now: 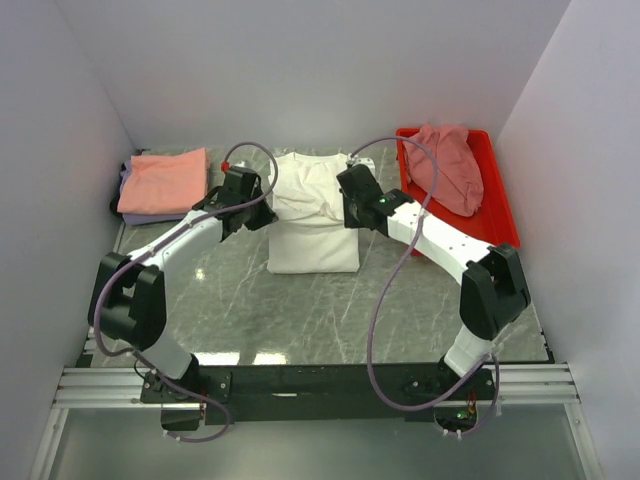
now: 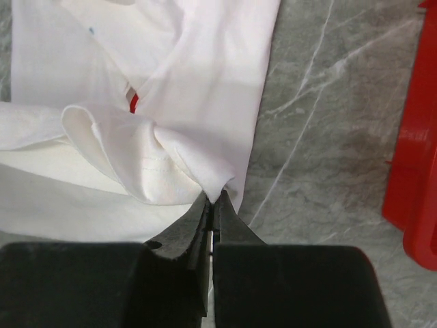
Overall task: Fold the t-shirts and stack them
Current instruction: Fold the tshirt
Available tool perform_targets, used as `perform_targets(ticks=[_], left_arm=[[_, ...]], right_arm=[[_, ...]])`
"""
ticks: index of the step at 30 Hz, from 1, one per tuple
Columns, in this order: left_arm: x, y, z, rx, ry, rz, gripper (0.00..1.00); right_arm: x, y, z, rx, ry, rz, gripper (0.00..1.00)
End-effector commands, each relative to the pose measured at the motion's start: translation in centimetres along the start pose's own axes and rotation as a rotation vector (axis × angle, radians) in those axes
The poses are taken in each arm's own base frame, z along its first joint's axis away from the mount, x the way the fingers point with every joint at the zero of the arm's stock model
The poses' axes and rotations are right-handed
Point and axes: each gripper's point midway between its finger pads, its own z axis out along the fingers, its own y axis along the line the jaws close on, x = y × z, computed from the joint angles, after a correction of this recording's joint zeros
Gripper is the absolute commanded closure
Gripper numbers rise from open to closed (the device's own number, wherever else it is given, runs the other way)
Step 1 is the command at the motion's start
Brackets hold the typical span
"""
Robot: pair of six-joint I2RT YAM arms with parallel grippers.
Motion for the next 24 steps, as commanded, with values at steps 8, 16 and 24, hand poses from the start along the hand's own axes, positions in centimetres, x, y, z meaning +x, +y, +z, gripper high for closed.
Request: perform_targets(ticks=[8,16,24], left_arm=[[-3.2,-1.1,3.4,0.016,-0.015,0.031,0.99],[-3.5,0.0,6.5,-0.015,0.032,0.026,0.96],[-3.1,1.0,9.4,-0.026,0.08,0.026,0.88]], right_arm=[[-3.3,-0.7,2.7,0.009,-0.018,0.033,1.0],[-4.0,-1.1,6.0,0.007,0.011,0.045,1.0],[-3.8,-1.6,9.1,0.018,0.048,0.072,1.0]])
